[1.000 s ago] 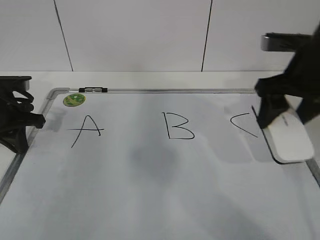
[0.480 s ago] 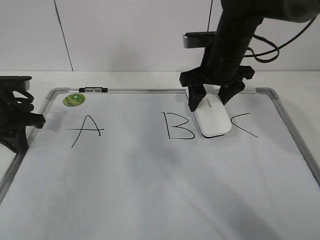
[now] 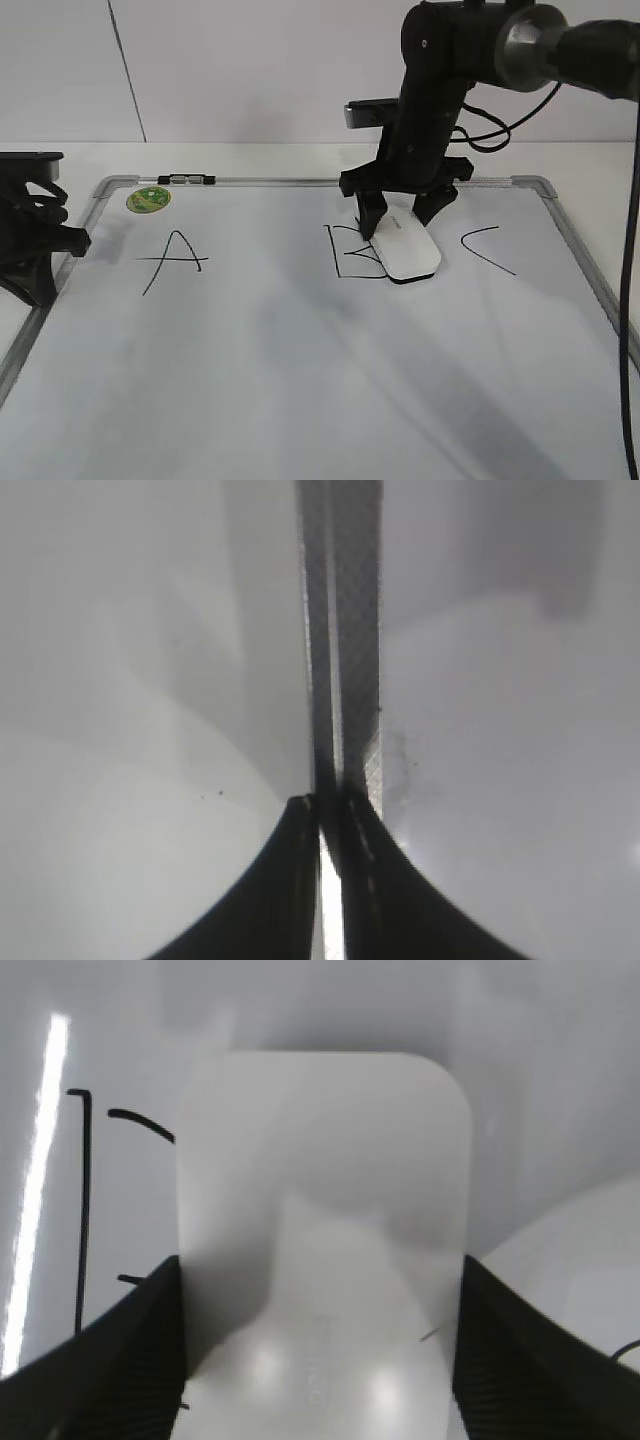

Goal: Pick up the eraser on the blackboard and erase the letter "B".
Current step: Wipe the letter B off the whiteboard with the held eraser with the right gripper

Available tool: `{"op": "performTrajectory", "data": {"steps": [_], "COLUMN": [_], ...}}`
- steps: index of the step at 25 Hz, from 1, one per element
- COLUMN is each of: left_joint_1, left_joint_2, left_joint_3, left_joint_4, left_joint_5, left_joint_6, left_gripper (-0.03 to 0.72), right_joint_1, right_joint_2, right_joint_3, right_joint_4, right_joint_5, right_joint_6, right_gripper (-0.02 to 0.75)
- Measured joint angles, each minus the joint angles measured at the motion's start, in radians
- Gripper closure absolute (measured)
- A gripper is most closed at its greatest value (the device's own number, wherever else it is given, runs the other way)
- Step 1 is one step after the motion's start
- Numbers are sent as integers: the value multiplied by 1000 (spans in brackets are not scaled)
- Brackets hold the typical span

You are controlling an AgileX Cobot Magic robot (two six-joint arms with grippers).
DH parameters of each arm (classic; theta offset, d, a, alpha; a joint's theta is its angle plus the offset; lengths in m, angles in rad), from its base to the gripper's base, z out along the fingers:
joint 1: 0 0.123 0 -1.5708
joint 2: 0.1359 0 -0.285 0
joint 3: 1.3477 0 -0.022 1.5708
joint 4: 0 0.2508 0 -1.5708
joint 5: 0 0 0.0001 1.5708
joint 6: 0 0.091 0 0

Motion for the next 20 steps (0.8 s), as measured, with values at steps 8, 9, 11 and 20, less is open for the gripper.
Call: {"op": "performTrajectory", "data": {"steps": [8,9,11,20], "left_joint_1": [0,0,0,0], "left_joint_2": [1,1,1,1], "left_joint_3": [0,0,0,-2], "left_joint_4": [0,0,0,4], "left_joint_5": [0,0,2,9], "left_joint_6": [0,0,0,0], "left_gripper": [663,663,663,662], "right_joint_1": [1,1,1,120], "right_joint_2": [13,13,13,16], "right_joint_3": [-16,-18,-18,-18], "right_joint_4": [4,9,15,9], "right_joint_5": [14,14,14,7], "right_joint_6": [2,2,2,-13], "right_gripper": [193,193,193,193]}}
